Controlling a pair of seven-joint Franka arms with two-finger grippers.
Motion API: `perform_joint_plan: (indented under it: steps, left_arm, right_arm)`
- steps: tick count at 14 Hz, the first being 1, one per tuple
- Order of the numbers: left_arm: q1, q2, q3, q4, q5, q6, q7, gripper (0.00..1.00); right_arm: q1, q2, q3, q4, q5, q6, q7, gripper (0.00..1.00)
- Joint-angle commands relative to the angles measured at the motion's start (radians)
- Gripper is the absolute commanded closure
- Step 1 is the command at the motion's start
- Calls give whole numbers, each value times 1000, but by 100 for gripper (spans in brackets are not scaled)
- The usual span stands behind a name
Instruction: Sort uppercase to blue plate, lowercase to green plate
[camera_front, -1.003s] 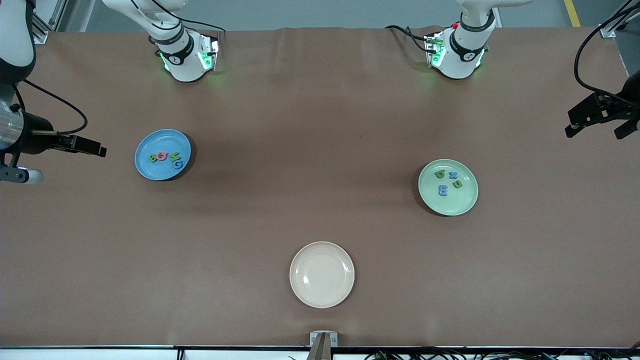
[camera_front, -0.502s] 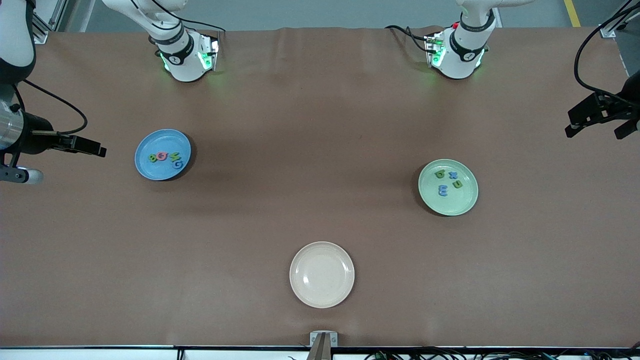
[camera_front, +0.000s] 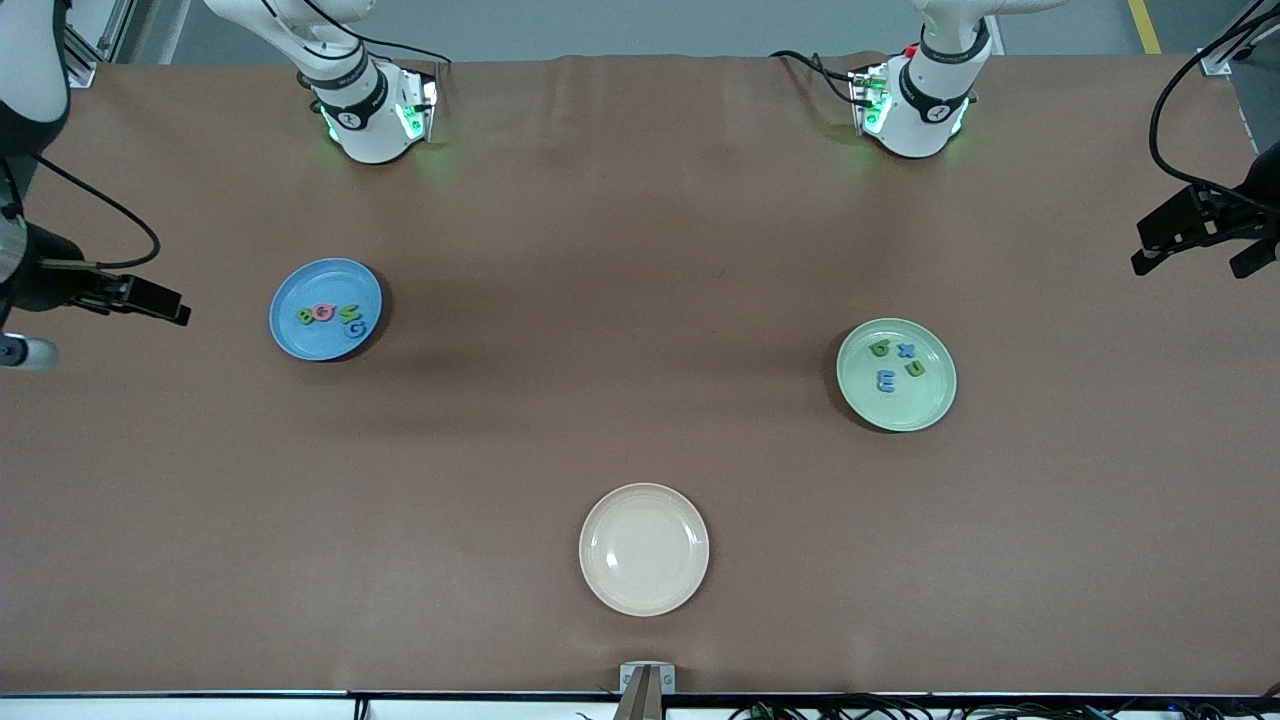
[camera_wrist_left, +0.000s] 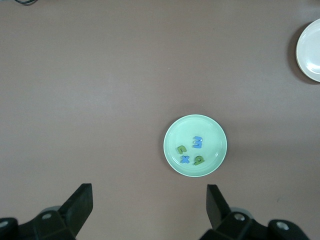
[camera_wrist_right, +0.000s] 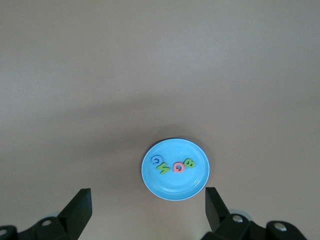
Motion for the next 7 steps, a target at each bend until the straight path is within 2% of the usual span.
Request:
perform_joint_plan:
  steps: [1, 7]
  left_arm:
    - [1, -10, 0, 6, -14, -9, 13, 0]
    - [2, -10, 2, 6, -14, -9, 12, 0]
  right_arm:
    - [-11, -10, 8, 28, -22, -20, 0, 0]
    - [-8, -7, 9, 29, -12, -42, 3, 0]
